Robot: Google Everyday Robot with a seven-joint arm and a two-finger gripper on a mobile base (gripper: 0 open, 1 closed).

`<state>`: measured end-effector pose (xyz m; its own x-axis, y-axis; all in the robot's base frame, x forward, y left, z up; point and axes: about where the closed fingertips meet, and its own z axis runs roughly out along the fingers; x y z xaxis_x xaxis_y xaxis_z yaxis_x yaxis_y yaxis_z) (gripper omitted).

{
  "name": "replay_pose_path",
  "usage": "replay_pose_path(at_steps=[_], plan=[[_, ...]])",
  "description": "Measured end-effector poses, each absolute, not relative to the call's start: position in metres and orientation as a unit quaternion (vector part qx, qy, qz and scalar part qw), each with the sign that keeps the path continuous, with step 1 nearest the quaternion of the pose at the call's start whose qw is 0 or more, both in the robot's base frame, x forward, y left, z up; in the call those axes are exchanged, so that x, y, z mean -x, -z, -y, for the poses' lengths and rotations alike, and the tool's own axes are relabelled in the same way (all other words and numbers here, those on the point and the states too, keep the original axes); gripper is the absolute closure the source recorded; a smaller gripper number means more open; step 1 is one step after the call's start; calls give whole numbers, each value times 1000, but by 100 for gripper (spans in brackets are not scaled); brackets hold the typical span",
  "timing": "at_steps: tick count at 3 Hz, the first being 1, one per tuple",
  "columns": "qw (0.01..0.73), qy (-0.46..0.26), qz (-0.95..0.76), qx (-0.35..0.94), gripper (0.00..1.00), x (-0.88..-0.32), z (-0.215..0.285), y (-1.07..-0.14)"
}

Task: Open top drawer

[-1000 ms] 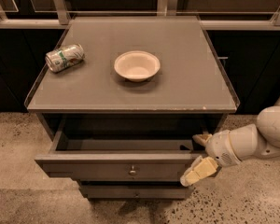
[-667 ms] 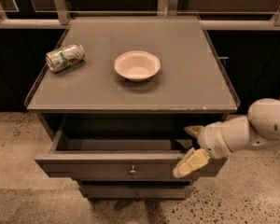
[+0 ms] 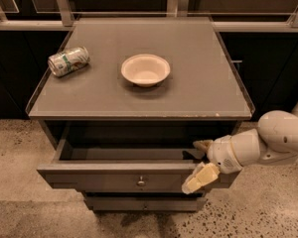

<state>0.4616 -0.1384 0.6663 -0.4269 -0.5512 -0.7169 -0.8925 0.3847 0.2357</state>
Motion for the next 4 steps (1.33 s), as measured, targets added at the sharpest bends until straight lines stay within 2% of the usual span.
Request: replay_pose_path(at_steps=[2,4], plan=[[253,-329,-791,450,0,-453,133,-650],[200,-324,-820,427,0,-405,142,-656]])
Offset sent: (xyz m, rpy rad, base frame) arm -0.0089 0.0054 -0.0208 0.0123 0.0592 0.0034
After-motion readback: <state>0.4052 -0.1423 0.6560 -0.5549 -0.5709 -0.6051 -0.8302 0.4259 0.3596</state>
